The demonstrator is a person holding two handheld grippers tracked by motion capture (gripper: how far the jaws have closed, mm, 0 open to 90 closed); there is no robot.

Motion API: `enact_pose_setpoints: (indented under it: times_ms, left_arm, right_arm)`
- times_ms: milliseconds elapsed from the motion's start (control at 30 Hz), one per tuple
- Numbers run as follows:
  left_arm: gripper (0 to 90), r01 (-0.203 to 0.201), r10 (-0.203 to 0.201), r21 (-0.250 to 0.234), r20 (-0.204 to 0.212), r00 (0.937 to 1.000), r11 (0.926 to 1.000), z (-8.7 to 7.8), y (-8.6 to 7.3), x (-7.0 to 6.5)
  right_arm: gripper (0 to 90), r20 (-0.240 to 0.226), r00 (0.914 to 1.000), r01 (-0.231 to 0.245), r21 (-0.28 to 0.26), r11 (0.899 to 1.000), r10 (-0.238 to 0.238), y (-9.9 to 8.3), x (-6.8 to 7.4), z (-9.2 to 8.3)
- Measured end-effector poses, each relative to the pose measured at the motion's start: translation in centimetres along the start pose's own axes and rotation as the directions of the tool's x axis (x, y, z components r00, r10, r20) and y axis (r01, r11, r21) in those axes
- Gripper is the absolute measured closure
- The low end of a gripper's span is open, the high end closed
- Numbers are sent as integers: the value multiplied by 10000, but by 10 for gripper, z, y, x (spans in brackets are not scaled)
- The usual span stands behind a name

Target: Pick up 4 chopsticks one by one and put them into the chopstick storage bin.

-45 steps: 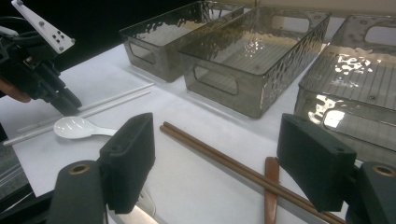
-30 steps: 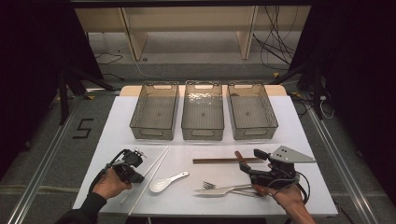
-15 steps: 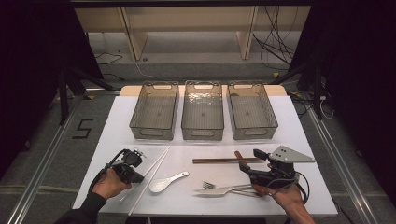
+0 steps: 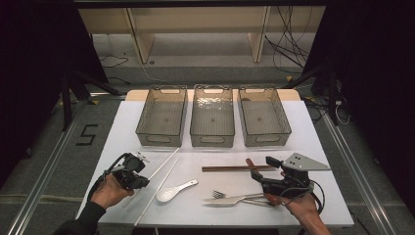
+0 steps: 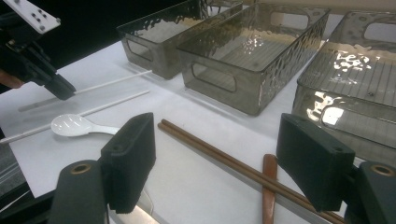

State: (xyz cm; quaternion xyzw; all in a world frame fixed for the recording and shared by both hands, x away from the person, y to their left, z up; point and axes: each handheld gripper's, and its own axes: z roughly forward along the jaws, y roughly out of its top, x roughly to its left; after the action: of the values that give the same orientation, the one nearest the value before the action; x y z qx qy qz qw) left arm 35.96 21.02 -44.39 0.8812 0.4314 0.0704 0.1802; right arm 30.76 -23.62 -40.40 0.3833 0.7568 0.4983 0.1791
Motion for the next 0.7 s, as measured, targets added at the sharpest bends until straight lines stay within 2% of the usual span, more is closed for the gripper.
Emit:
enact_pose_setpoints:
  times_ms: [67, 200, 333, 433, 700]
  left_arm:
    - [837, -21, 24, -206, 153, 9999, 9998, -4, 1, 0]
    - [836, 116, -85, -1014, 309, 9995, 9948, -14, 4, 3]
    - [836, 358, -271, -2142, 437, 9987, 9761, -33, 10, 7]
    - [836, 451, -357, -2711, 398, 9986, 9615, -40, 16, 9]
    - [836, 470, -326, -3137, 510, 9982, 9484, -46, 33, 19]
  right_arm:
    - [292, -8, 10000, -1, -1, 10000, 1, 0, 0, 0]
    - [291, -18, 10000, 26, -35, 10000, -27, 0, 0, 0]
    - [292, -3, 10000, -14, -58, 10000, 14, 0, -1, 0]
    - [292, 8, 10000, -13, -63, 10000, 13, 0, -1, 0]
    - [292, 19, 10000, -65, -56, 10000, 65, 0, -1, 0]
